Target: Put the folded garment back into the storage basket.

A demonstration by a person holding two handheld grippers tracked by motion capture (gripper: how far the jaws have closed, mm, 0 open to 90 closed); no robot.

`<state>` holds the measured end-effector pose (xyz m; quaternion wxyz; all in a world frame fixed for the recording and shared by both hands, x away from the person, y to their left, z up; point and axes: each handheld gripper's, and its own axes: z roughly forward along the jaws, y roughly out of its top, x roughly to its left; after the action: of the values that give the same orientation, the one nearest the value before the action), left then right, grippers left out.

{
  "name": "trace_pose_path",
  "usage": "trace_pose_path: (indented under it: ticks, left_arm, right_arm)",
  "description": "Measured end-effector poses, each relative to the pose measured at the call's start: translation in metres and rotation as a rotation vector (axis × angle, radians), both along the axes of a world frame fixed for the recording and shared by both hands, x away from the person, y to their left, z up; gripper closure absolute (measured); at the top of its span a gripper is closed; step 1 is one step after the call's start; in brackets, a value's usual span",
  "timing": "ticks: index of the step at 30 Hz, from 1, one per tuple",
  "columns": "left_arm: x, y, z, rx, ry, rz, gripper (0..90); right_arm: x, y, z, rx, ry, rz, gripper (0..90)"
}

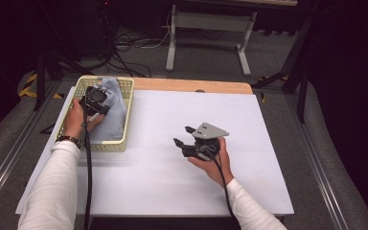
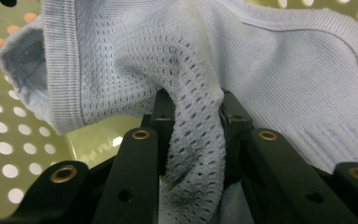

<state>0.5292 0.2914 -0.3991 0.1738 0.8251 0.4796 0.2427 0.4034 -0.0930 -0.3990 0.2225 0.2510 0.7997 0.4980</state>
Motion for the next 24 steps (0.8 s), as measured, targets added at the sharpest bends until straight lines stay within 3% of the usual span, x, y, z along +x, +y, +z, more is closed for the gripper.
trace_pose_path:
  ticks: [3, 9, 15, 24]
  left_arm:
    - [0.000, 0.000, -0.003, 0.001, 0.022, -0.001, 73.0]
    - [0.000, 0.000, -0.005, 0.011, 0.024, -0.005, 72.9]
    - [0.002, 0.001, -0.008, 0.013, 0.039, -0.004, 72.8]
    - [0.002, 0.001, -0.010, 0.019, 0.056, -0.001, 72.6]
  right_arm:
    - [-0.006, -0.020, -0.003, -0.009, -0.004, -0.018, 39.1]
    - [-0.014, -0.052, -0.008, -0.027, 0.001, -0.063, 38.6]
    - [-0.025, -0.073, -0.011, -0.053, -0.023, -0.100, 37.6]
    - [-0.039, -0.098, -0.020, -0.030, -0.049, -0.145, 31.5]
